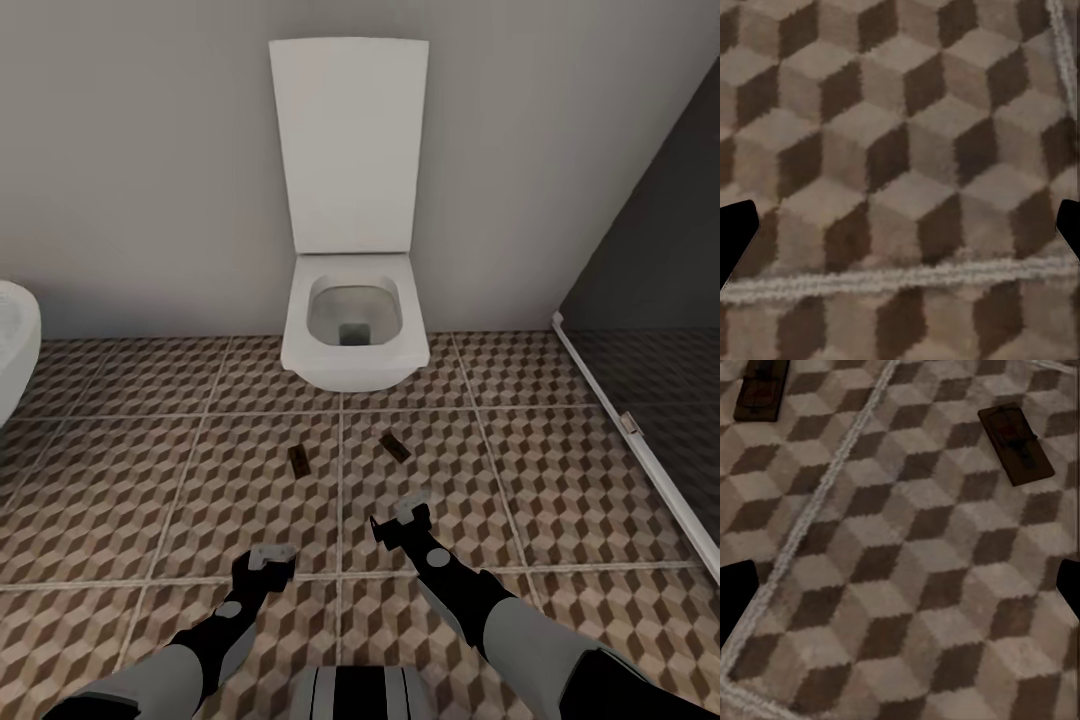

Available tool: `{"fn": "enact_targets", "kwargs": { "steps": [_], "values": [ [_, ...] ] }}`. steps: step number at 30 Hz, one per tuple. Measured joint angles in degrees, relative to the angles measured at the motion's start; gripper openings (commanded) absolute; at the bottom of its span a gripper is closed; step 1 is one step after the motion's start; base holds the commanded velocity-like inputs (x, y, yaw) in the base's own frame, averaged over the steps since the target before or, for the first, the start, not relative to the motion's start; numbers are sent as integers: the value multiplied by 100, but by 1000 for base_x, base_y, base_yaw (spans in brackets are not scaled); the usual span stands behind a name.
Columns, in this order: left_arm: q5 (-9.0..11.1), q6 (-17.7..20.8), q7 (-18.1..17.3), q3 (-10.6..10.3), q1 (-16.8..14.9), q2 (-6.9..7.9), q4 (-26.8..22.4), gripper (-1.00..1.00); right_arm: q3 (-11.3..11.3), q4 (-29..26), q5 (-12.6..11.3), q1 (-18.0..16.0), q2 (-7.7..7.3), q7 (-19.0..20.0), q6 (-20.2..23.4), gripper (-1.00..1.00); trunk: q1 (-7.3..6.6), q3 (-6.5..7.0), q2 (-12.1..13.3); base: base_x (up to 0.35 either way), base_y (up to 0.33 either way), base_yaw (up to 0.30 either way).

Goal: Take the four mousetraps from the cabinet in the bathroom and place them on the bathroom floor. Make sure all four end up on the same floor surface, and ensure that at least two of them are either under or directly next to the same bathroom sink.

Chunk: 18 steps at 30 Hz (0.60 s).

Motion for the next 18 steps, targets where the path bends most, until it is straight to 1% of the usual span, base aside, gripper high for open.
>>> {"fn": "enact_targets", "kwargs": {
  "steps": [18],
  "values": [
    [-2,-5,2,2,0,0,121,100,0,0,3,0,0,0,0,100,-46,399,24,0,0,0]
  ]
}}
